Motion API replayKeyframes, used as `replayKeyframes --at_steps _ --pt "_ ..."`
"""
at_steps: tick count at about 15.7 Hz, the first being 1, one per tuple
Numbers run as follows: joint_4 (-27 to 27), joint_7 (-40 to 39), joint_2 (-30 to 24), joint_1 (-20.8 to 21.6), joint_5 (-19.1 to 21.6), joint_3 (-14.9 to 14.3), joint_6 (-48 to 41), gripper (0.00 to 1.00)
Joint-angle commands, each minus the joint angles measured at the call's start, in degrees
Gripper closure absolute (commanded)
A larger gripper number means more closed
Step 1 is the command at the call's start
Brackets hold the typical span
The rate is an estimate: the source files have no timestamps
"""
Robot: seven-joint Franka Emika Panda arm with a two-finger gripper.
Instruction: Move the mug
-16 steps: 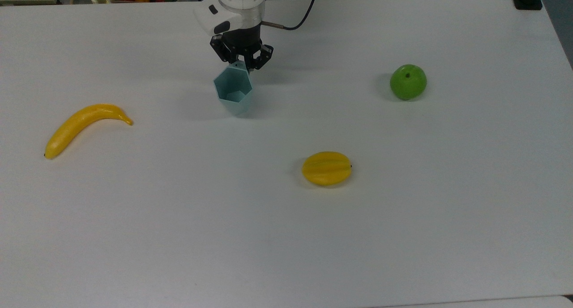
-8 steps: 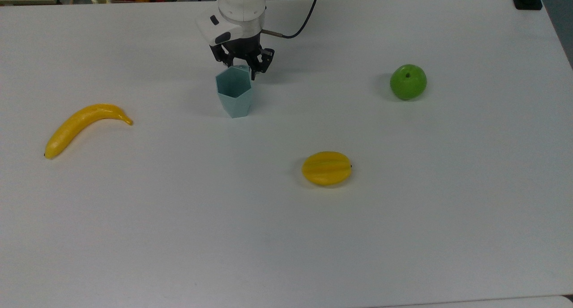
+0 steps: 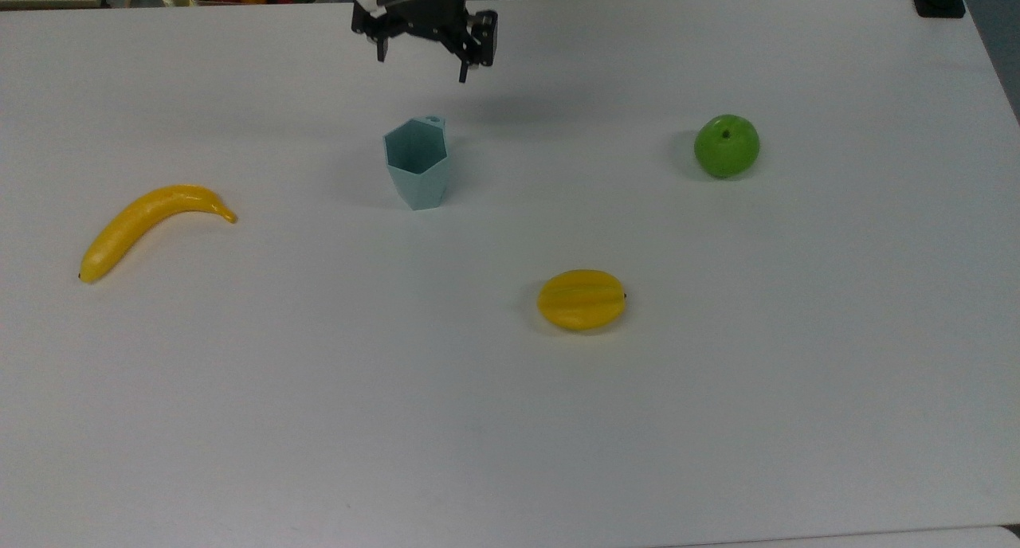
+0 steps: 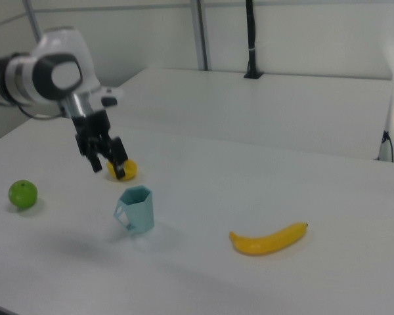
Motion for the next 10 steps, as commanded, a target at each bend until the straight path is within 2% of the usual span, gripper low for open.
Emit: replayKeyframes --at_steps 1,3,6,10 --pt "11.5 -6.4 0.4 0.7 0.3 -0.3 -8.8 0.0" --pt "13.9 -6.7 0.4 0.6 1.1 -0.6 -8.6 0.0" --pt "14.3 -6.9 -0.8 -0.1 4.1 -1.5 -9.1 0.0" --pt "14.3 -7.0 -1.1 -0.4 4.2 -2.3 -11.0 0.0"
